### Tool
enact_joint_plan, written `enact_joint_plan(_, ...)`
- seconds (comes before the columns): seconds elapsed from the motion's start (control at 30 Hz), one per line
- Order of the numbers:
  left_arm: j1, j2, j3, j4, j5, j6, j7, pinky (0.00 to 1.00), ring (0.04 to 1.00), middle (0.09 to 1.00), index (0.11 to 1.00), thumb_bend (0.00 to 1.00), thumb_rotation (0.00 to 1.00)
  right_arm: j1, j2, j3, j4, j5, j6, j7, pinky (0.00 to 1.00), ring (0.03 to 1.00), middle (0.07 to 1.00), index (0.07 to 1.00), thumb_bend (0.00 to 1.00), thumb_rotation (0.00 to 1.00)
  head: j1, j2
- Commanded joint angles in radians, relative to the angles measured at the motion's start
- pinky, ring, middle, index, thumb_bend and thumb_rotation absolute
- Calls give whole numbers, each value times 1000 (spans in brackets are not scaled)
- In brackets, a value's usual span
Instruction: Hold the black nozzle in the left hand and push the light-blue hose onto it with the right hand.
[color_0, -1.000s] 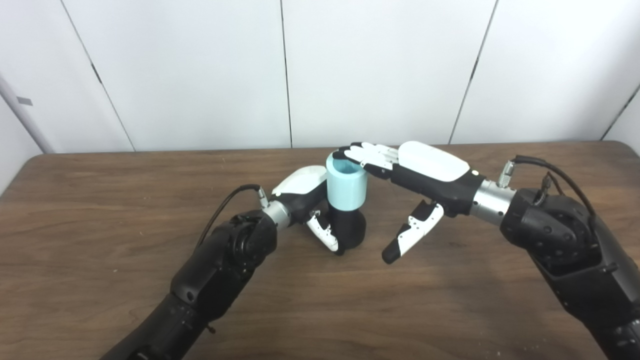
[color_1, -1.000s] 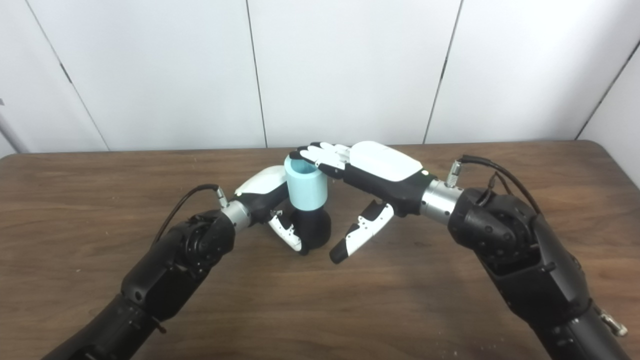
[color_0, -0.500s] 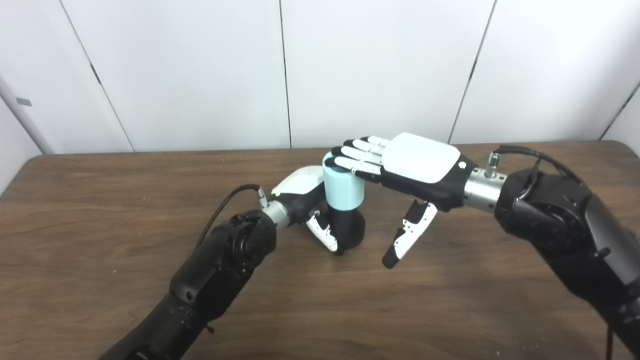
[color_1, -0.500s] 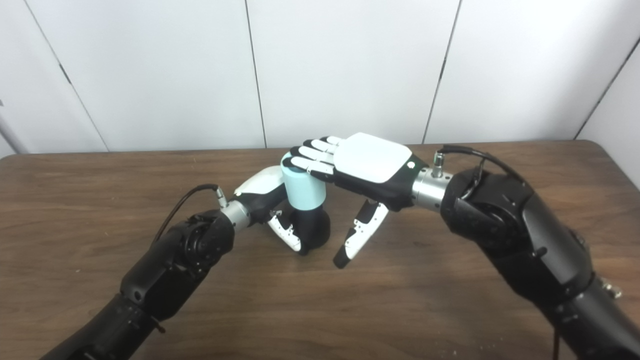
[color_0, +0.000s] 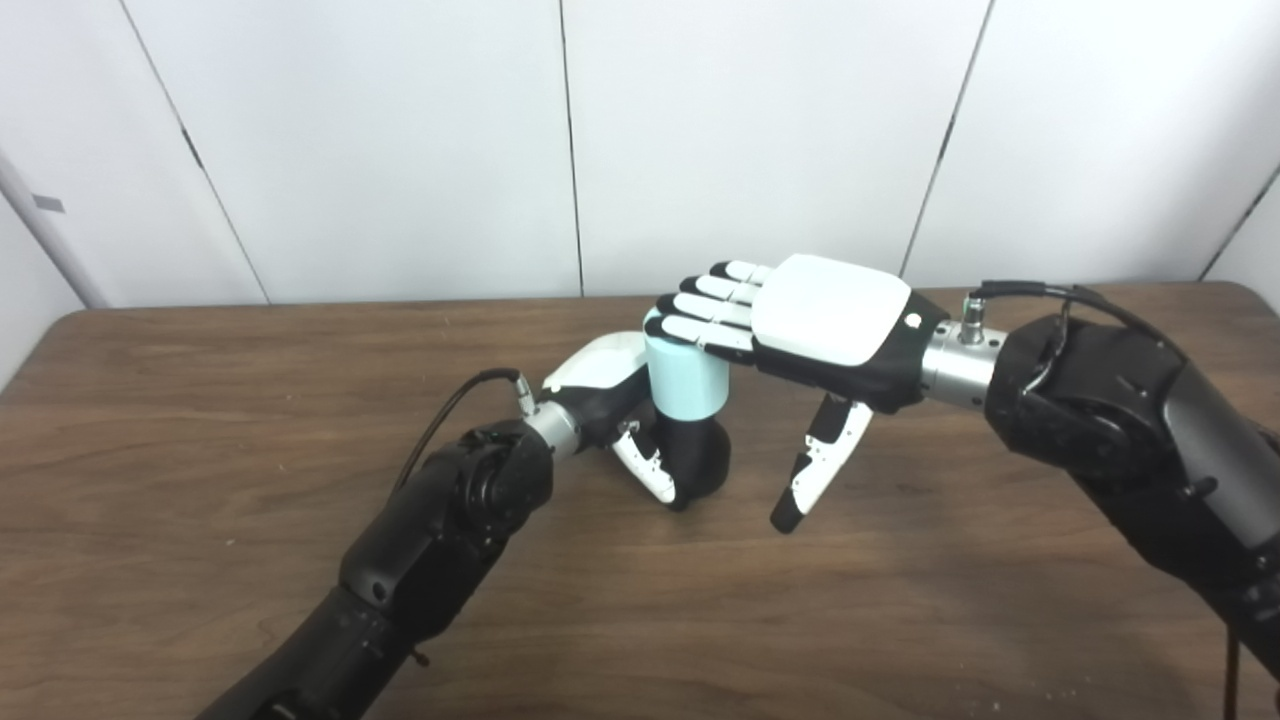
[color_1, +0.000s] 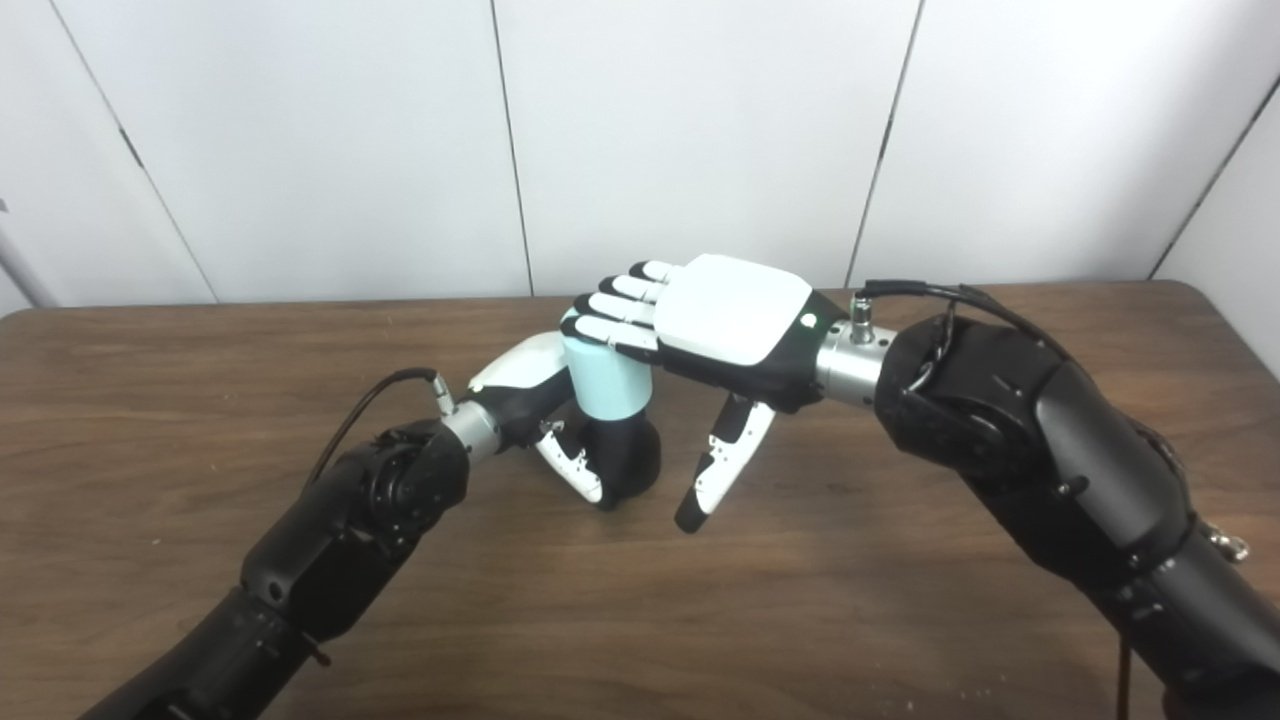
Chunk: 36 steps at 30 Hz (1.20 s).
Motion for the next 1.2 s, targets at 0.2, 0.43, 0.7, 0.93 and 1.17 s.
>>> enact_joint_plan(0.2, 37, 16, -32, 40, 4, 29, -84, 834, 639, 532, 453, 520, 0, 51, -36, 12, -17, -23, 63, 110, 989, 1000, 998, 952, 791, 732, -2, 1)
enact_joint_plan(0.43, 33, 15, -29, 42, 5, 34, -82, 828, 626, 517, 464, 523, 0, 63, -38, 2, -37, -3, 102, 111, 991, 995, 996, 952, 795, 735, -2, 2)
enact_joint_plan(0.7, 29, 11, -25, 57, 9, 40, -72, 843, 623, 519, 462, 523, 0, 96, -38, -20, -51, 42, 133, 108, 974, 985, 994, 954, 804, 743, -4, 4)
enact_joint_plan(0.93, 25, 7, -25, 51, 14, 45, -70, 841, 635, 526, 457, 521, 0, 111, -1, -14, -38, 105, 174, 101, 961, 995, 1000, 971, 780, 800, 0, 4)
enact_joint_plan(1.17, 29, 12, -26, 45, 17, 37, -65, 856, 640, 528, 455, 521, 0, 121, 41, 13, -49, 196, 238, 121, 960, 1000, 1000, 990, 794, 788, 0, 6)
